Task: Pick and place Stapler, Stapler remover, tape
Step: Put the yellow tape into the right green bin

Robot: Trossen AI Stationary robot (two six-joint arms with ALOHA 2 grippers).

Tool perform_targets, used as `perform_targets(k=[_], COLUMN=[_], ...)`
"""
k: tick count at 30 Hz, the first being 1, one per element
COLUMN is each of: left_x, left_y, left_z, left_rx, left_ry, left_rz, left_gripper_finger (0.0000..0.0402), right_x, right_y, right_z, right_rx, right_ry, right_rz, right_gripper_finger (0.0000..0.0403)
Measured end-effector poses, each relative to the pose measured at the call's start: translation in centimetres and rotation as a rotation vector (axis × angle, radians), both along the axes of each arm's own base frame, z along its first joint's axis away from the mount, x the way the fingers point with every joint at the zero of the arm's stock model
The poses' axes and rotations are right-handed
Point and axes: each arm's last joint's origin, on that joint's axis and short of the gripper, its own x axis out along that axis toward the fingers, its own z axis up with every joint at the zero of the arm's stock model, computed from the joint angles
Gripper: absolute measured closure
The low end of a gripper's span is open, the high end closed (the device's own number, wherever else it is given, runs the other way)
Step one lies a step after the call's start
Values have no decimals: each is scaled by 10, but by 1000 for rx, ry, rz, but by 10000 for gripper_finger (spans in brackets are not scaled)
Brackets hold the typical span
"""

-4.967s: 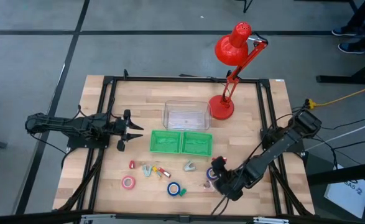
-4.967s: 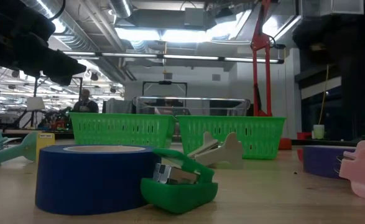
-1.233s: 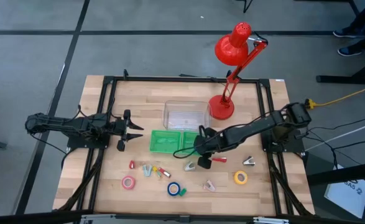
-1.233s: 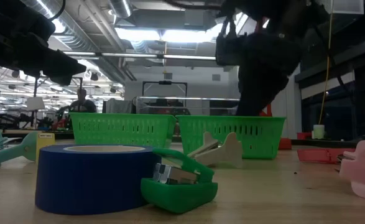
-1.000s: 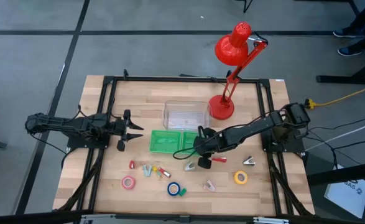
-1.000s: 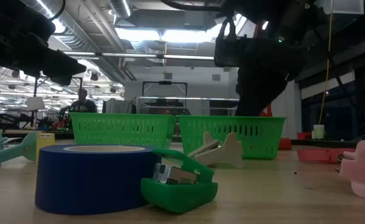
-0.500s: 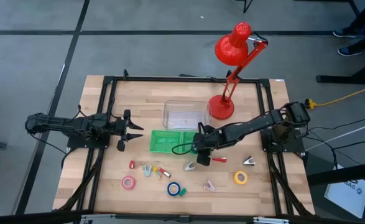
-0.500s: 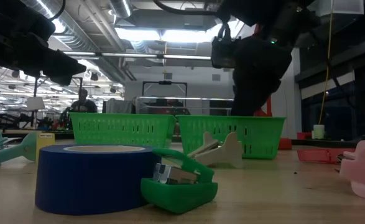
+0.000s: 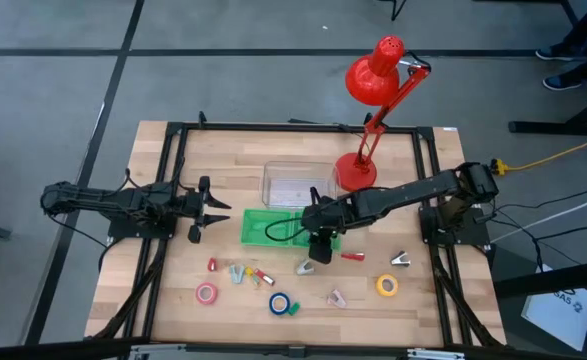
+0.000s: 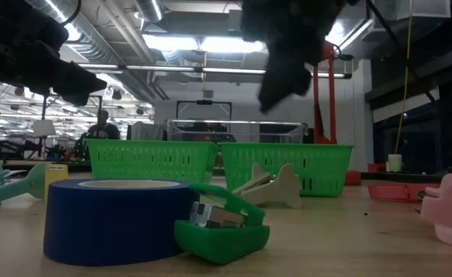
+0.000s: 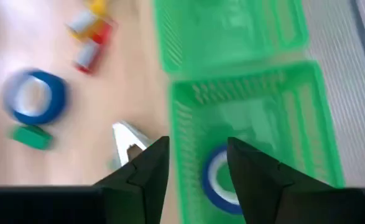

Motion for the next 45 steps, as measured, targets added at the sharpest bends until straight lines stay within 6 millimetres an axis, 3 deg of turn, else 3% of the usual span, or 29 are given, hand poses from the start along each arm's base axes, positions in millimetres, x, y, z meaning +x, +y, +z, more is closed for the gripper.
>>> perform_targets(k=[10,20,37,45], left_x=[0,0,0,0], left_y=[0,0,0,0], left_z=[0,0,0,0], left_rx=[0,0,0,0], left_ry=[0,0,0,0], left_rz=[0,0,0,0], left_gripper_finger=[272,272,272,272], right_x=[16,9,-61,-95], right_y=[9,40,114,140], right_z=[47,56,35,31], right_rx=[143,327,306,176], right_ry=[-126,-62,433,507], right_rz=[-78,-45,-166,-303], right_gripper_finger=[245,246,246,246])
